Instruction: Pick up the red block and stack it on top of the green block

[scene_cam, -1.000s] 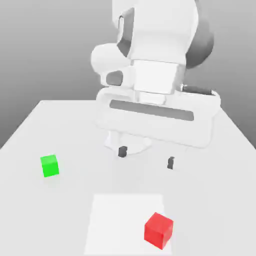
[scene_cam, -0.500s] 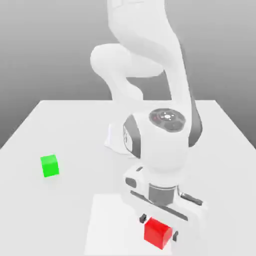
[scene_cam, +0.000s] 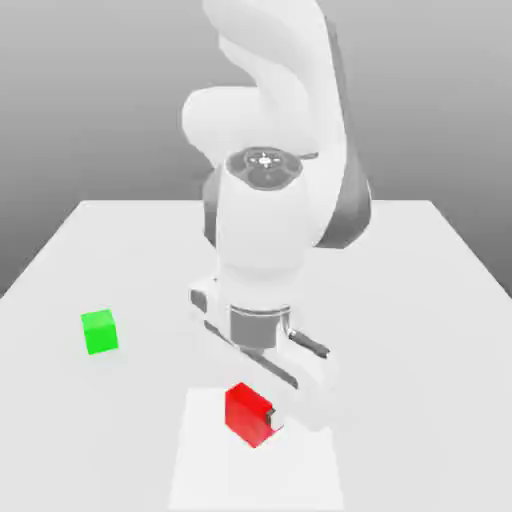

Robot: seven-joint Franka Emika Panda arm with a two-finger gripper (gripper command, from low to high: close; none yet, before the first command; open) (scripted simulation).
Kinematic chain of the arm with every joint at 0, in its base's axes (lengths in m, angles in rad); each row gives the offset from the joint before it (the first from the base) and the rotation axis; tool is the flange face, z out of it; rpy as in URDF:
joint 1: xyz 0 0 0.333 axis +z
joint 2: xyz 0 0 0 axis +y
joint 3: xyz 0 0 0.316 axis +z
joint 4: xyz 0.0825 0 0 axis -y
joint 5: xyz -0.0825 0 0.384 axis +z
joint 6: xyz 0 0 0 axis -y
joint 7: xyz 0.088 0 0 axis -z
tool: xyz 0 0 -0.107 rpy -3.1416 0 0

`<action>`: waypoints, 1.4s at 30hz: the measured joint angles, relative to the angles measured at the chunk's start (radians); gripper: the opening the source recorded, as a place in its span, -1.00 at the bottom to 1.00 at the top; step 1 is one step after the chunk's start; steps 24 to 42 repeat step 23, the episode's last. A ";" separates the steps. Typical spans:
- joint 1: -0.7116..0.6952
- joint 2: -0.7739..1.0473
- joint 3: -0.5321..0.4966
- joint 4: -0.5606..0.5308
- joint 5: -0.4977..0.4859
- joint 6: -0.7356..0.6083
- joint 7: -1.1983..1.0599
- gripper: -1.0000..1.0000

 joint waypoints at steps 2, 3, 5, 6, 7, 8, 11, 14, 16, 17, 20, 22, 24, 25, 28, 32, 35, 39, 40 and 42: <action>-0.129 -0.056 -0.040 -0.052 -0.007 -0.005 0.022 -1.00; -0.168 -0.084 -0.054 -0.077 -0.008 -0.008 0.032 -1.00; -0.222 -0.141 -0.092 -0.128 -0.009 -0.012 0.049 -1.00; -0.252 -0.170 -0.116 -0.153 -0.009 -0.013 0.058 -1.00; -0.286 -0.199 -0.143 -0.179 -0.010 -0.015 0.067 -1.00; -0.323 -0.228 -0.170 -0.204 -0.011 -0.017 0.075 -1.00; -0.439 -0.317 -0.253 -0.281 -0.015 -0.021 0.101 -1.00; -0.485 -0.294 -0.294 -0.311 -0.011 0.037 0.108 -1.00; -0.481 -0.230 -0.303 -0.312 0.003 0.103 0.099 -1.00; -0.476 -0.195 -0.307 -0.312 0.014 0.137 0.092 -1.00; -0.451 -0.086 -0.310 -0.308 0.079 0.242 0.049 -1.00; -0.447 -0.064 -0.308 -0.308 0.099 0.263 0.035 1.00; -0.448 -0.064 -0.308 -0.308 0.099 0.263 0.035 1.00; -0.448 -0.064 -0.308 -0.308 0.099 0.263 0.035 1.00; -0.448 -0.064 -0.308 -0.308 0.099 0.263 0.035 1.00; -0.448 -0.064 -0.308 -0.308 0.099 0.263 0.035 1.00; -0.448 -0.064 -0.308 -0.308 0.099 0.263 0.035 1.00; -0.448 -0.064 -0.308 -0.308 0.099 0.263 0.035 1.00; -0.448 -0.064 -0.308 -0.308 0.099 0.263 0.035 1.00; -0.448 -0.064 -0.308 -0.308 0.099 0.263 0.035 1.00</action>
